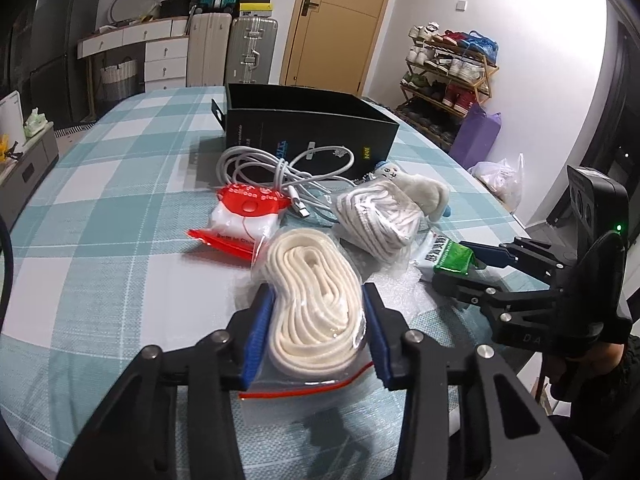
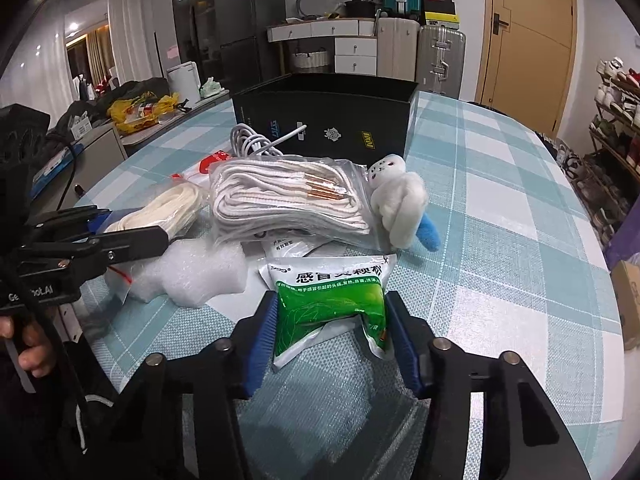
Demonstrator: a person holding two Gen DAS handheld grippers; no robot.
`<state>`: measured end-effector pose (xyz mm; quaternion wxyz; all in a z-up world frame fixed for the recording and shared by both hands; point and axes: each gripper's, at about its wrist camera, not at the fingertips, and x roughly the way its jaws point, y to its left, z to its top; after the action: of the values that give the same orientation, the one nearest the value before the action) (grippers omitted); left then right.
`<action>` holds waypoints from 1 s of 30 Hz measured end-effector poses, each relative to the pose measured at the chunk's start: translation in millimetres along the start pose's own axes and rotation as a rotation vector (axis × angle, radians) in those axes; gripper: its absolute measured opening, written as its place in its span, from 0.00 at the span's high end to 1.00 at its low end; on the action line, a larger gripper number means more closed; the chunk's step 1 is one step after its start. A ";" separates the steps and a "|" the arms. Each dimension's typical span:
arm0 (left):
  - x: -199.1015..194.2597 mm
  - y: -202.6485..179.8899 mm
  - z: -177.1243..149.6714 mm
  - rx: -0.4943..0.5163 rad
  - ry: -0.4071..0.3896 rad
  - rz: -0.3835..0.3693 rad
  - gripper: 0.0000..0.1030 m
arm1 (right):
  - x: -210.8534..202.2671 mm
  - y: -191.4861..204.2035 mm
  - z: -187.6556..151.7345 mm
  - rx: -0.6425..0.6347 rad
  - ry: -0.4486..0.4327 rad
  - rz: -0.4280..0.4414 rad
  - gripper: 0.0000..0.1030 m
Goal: Organize soft objects
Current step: 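Grasp the bagged white rope with the left tool while the right tool grasps the green packet, then carry the rope bag and green packet over the black box and release both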
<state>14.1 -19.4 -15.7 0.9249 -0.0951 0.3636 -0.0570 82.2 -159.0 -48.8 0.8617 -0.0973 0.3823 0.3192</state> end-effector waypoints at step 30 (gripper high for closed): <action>-53.0 16.3 49.9 0.064 -0.234 0.116 0.60 | -68.5 4.2 31.4 0.025 -0.250 0.012 0.54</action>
<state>10.2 12.5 51.5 0.9653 -0.0501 0.2561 -0.0036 63.8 -175.3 22.5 0.9018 -0.0437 0.2765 0.3292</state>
